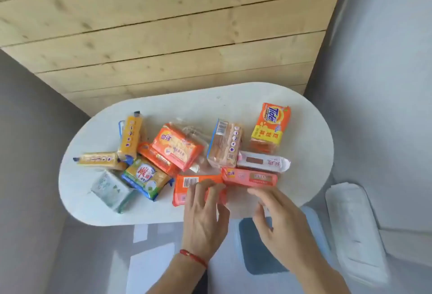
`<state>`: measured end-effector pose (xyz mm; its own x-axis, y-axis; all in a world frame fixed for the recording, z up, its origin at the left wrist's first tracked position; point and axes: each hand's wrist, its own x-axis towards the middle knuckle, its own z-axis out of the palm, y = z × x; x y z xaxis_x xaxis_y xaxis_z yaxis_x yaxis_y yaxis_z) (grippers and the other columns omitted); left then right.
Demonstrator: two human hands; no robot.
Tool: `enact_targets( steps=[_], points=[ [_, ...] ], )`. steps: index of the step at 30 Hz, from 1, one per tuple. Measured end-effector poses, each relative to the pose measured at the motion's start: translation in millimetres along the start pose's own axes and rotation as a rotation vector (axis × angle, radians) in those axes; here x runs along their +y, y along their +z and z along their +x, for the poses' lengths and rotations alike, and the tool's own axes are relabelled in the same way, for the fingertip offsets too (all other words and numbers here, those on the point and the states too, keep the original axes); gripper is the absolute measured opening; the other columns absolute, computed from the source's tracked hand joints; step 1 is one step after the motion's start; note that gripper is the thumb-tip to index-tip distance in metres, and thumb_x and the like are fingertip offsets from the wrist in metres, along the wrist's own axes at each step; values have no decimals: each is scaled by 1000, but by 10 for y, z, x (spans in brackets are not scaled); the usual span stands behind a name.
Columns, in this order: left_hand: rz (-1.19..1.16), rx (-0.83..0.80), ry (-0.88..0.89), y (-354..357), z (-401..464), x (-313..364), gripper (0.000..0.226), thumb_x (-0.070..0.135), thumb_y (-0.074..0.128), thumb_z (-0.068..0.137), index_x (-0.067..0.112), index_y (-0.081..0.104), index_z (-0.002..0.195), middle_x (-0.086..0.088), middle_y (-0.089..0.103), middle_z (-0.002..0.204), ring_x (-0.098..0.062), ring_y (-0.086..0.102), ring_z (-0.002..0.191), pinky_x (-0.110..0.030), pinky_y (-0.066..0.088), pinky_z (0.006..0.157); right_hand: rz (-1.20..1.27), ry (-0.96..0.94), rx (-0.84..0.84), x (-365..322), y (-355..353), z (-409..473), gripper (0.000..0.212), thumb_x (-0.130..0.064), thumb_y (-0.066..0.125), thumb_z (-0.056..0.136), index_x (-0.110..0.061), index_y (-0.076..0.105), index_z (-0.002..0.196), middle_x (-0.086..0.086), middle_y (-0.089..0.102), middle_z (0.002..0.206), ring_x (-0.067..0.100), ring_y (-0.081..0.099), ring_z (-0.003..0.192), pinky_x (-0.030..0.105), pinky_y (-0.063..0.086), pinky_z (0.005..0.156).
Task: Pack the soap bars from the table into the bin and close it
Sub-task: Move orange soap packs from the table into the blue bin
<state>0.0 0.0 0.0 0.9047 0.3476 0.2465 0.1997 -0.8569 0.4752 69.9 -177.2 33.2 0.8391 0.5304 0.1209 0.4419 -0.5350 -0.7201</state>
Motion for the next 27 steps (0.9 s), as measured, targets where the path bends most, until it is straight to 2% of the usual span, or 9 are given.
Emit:
enact_targets(
  steps=[4,7,10,14,17,19,23,25,27],
  points=[
    [57,101,179,254,-47,-182,46,17,62,73,22,57,118,-2,53,121,-27,51,101,-36,37,83,-81,-172,33,260,360,-152,37,0,69,80,-10,74,115,0,71,111,18,70,92,30,58,76],
    [106,141,292,413,50,-188,47,25,64,71,20,55,117,-5,53,118,-30,50,94,-40,35,78,-129,-294,27,515,492,-206,39,-3,66,81,-12,73,119,-1,68,118,18,68,98,31,56,80],
    [191,227,288,476,131,-182,44,23,64,68,17,54,110,-5,52,111,-30,48,89,-40,33,73,-144,-366,135,673,497,-252,33,-11,58,86,-13,73,115,-3,67,117,18,67,100,28,51,84],
    [289,228,196,404,118,-133,43,31,60,63,18,54,104,-4,50,103,-30,46,89,-41,34,73,-211,-389,198,731,471,-283,30,-14,55,86,-13,72,110,-3,66,112,19,67,96,32,52,80],
    [322,170,91,274,130,-73,51,38,56,61,21,52,109,-2,50,105,-30,47,97,-42,39,79,-306,-357,189,639,394,-317,39,-5,68,82,-16,68,118,-5,63,119,20,63,105,34,52,88],
    [299,61,41,155,217,-89,57,37,57,66,25,47,121,-1,50,113,-29,47,108,-42,40,87,-342,-333,215,586,295,-279,47,-2,72,79,-15,66,124,-3,62,124,22,61,112,38,51,94],
    [367,-171,63,82,177,-227,83,37,52,72,19,23,148,-6,34,148,-31,34,133,-48,41,96,-351,-269,273,467,206,-301,54,-13,66,80,-18,58,133,-2,55,140,21,51,128,38,44,100],
    [447,-237,121,43,138,-285,92,33,56,73,18,14,153,-5,19,159,-32,28,139,-48,41,100,-390,-244,256,418,215,-209,62,-18,68,81,-20,53,140,0,48,150,23,45,138,41,41,106],
    [480,-264,150,3,86,-326,90,29,61,76,20,16,154,-5,13,163,-31,27,141,-47,40,103,-454,-182,181,339,221,-90,69,-26,70,84,-22,44,148,2,36,160,24,36,146,42,34,115]
  ],
)
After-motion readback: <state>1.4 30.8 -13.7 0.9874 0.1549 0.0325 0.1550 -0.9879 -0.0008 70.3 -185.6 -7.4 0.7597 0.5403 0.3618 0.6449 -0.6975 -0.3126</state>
